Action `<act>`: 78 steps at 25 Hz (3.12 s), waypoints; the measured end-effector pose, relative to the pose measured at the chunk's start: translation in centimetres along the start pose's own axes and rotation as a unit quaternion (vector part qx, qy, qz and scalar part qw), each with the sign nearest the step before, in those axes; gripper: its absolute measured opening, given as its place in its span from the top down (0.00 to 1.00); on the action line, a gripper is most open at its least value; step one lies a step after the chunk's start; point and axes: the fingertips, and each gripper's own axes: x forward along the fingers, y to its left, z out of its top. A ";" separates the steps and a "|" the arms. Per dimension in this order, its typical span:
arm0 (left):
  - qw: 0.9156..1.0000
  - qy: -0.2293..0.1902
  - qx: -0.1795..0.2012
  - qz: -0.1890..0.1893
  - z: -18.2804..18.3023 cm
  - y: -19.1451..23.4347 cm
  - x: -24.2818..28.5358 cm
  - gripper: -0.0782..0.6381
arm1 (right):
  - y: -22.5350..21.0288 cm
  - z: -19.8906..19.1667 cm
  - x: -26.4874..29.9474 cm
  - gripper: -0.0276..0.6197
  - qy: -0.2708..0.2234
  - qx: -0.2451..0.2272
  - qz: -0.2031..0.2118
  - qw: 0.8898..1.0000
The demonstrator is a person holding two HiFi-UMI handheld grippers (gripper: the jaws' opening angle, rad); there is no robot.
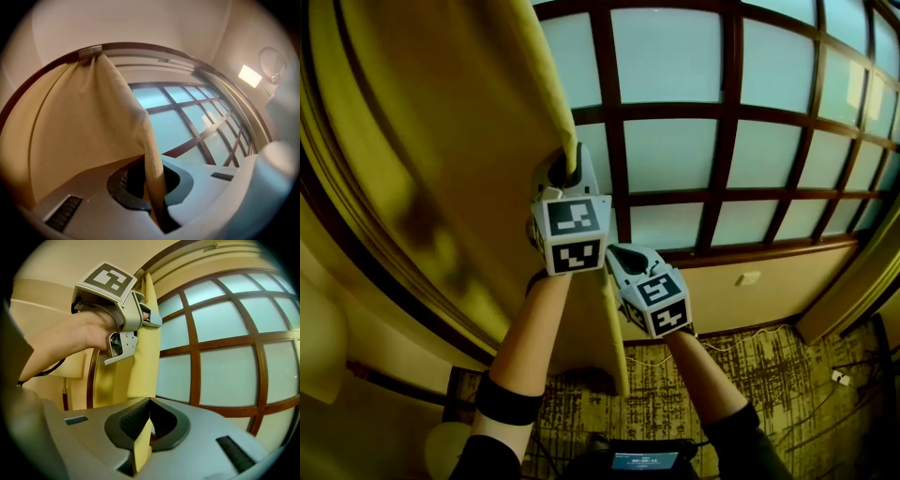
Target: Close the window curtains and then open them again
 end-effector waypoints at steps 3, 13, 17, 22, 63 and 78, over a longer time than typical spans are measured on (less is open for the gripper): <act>1.000 -0.006 -0.011 0.007 1.5 -2.5 1.0 0.88 | -3.5 -1.0 -3.1 0.93 0.005 0.006 -0.017 1.000; 1.000 -0.009 -0.003 -0.004 5.9 -13.1 3.7 0.88 | -12.6 -2.5 -12.2 0.93 0.007 0.023 -0.045 0.999; 1.000 -0.009 -0.011 -0.019 7.2 -18.3 4.6 0.88 | -14.9 -3.0 -15.8 0.93 0.010 0.019 -0.045 0.999; 0.999 -0.026 -0.016 -0.026 10.0 -24.1 5.8 0.88 | -18.6 -4.2 -20.0 0.93 0.014 0.024 -0.059 0.998; 0.994 -0.080 -0.019 -0.067 15.1 -44.9 18.0 0.88 | -40.1 -9.0 -30.6 0.93 0.033 0.025 -0.152 0.987; 0.998 -0.049 0.013 -0.037 18.8 -54.5 20.9 0.89 | -47.9 -8.2 -37.8 0.93 0.012 0.048 -0.107 0.993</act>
